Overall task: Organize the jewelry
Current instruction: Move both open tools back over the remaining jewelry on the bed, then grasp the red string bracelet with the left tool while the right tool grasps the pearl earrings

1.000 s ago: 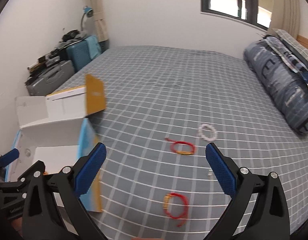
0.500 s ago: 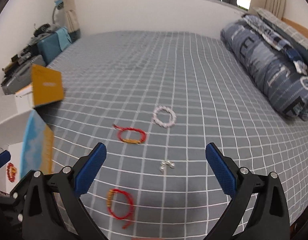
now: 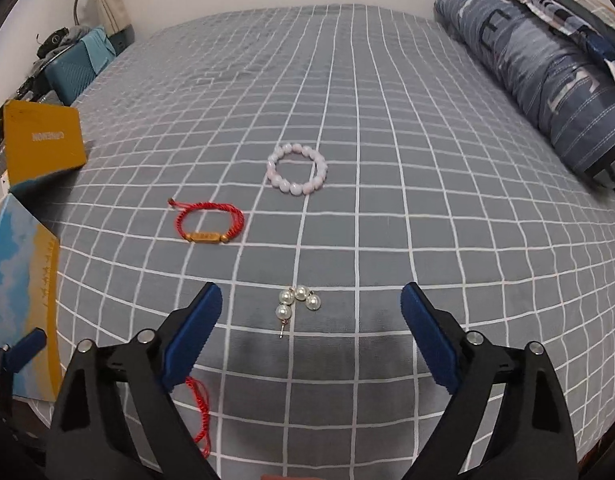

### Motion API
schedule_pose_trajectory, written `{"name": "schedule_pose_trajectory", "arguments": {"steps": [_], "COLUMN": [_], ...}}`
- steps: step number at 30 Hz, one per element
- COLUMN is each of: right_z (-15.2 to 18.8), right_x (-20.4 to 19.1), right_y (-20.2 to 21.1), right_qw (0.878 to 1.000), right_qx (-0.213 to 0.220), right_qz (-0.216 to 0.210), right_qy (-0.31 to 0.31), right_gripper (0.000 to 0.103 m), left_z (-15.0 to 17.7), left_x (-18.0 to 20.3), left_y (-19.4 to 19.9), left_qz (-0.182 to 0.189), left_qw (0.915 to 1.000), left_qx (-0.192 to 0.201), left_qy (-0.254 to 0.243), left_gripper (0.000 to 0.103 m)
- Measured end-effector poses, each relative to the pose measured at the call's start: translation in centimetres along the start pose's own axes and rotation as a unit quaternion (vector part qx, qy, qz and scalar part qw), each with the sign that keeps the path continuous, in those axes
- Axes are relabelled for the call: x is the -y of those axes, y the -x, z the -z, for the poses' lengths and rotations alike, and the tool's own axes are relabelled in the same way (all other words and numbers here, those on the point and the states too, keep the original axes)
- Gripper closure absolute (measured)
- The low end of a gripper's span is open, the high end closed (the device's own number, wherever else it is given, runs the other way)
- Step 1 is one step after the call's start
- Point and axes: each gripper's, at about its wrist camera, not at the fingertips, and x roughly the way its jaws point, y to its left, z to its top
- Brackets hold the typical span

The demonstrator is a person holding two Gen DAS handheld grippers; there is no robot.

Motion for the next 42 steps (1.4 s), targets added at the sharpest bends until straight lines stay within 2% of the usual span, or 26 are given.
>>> {"name": "schedule_pose_trajectory", "arguments": {"steps": [3, 12, 17, 18, 24, 33, 36, 38, 40, 42], "right_z": [0.2, 0.4, 0.3, 0.3, 0.1, 0.0, 0.0, 0.1, 0.1, 0.1], "right_x": [0.2, 0.3, 0.5, 0.5, 0.3, -0.3, -0.3, -0.3, -0.2, -0.2], "right_y": [-1.1, -3.0, -4.0, -4.2, -5.2, -5.7, -6.2, -6.6, -6.8, -6.9], "right_qw": [1.000, 1.000, 0.999, 0.999, 0.999, 0.998, 0.998, 0.997, 0.997, 0.997], "right_qx": [-0.009, -0.023, -0.032, -0.034, -0.046, -0.053, -0.063, -0.071, -0.072, -0.073], "right_qz": [-0.001, -0.002, -0.004, -0.004, -0.007, -0.004, -0.002, 0.001, 0.004, 0.009], "right_qy": [-0.003, -0.016, -0.016, -0.016, -0.012, -0.012, -0.012, -0.011, -0.011, -0.009], "right_gripper": [0.018, 0.019, 0.025, 0.029, 0.044, 0.053, 0.059, 0.065, 0.077, 0.084], "left_z": [0.5, 1.3, 1.5, 1.5, 1.7, 1.9, 2.1, 2.2, 2.2, 2.2], "left_x": [0.2, 0.7, 1.1, 1.1, 1.5, 2.1, 2.1, 2.0, 1.9, 2.0], "left_y": [-1.0, -3.7, -4.8, -5.1, -5.5, -4.9, -4.6, -4.4, -4.4, -4.4], "left_qz": [-0.003, 0.021, 0.026, 0.029, 0.035, 0.044, 0.048, 0.051, 0.050, 0.043], "left_qw": [0.9999, 0.9989, 0.9980, 0.9978, 0.9966, 0.9956, 0.9951, 0.9948, 0.9947, 0.9948], "left_qx": [-0.010, -0.040, -0.054, -0.058, -0.065, -0.068, -0.071, -0.075, -0.074, -0.071], "left_qy": [-0.003, -0.012, -0.018, -0.017, -0.036, -0.048, -0.048, -0.047, -0.051, -0.059], "left_gripper": [0.006, 0.006, 0.007, 0.008, 0.026, 0.060, 0.077, 0.094, 0.095, 0.095]}}
